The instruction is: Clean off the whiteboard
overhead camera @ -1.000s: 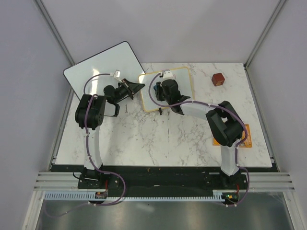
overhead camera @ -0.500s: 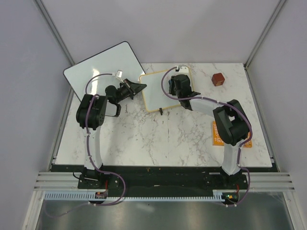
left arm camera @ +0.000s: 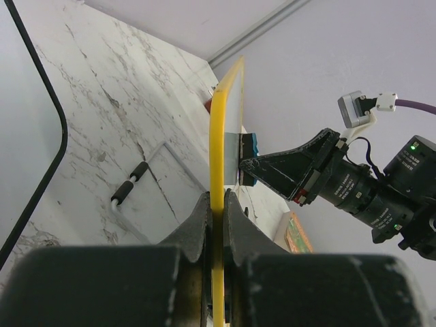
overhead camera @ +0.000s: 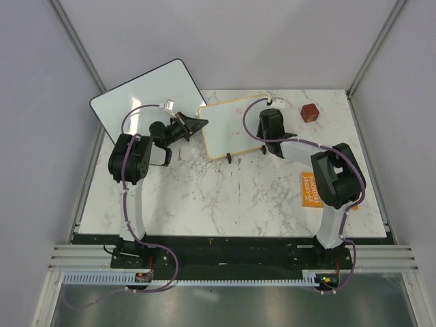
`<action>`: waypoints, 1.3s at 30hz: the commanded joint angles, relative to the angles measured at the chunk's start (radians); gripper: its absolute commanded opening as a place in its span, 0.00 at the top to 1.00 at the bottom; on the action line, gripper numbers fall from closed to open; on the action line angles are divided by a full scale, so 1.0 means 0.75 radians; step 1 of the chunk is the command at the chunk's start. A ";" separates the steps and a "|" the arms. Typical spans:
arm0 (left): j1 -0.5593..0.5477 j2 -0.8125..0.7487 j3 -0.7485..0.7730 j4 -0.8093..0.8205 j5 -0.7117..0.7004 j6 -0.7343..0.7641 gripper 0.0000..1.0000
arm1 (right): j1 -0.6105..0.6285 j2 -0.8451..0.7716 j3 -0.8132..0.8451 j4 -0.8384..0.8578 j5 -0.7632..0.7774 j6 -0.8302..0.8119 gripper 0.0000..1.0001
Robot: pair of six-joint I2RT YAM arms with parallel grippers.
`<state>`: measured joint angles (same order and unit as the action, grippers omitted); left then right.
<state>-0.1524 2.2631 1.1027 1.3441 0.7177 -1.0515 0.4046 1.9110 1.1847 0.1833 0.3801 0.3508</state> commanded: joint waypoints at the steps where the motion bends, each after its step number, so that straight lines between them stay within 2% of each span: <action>1: -0.003 0.010 0.017 0.069 0.117 0.013 0.98 | 0.009 0.084 -0.050 -0.136 -0.128 -0.046 1.00; 8: -0.005 0.012 0.023 0.069 0.121 0.013 0.98 | 0.166 0.090 -0.050 -0.081 -0.224 -0.140 1.00; 15: -0.009 0.012 0.021 0.075 0.119 0.011 0.98 | 0.258 0.139 0.056 -0.142 -0.392 -0.198 1.00; 22: -0.012 0.010 0.017 0.081 0.123 0.011 0.98 | 0.293 0.199 0.151 -0.206 -0.256 -0.167 1.00; 33: -0.014 0.010 0.021 0.085 0.127 0.009 0.98 | 0.322 0.238 0.257 -0.216 -0.407 -0.208 1.00; 39: -0.018 0.010 0.017 0.089 0.123 0.009 0.98 | 0.324 0.256 0.306 -0.220 -0.329 -0.218 1.00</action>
<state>-0.1322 2.2650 1.1027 1.3396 0.7307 -1.0519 0.6300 2.0121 1.3903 0.0372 0.1951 0.1864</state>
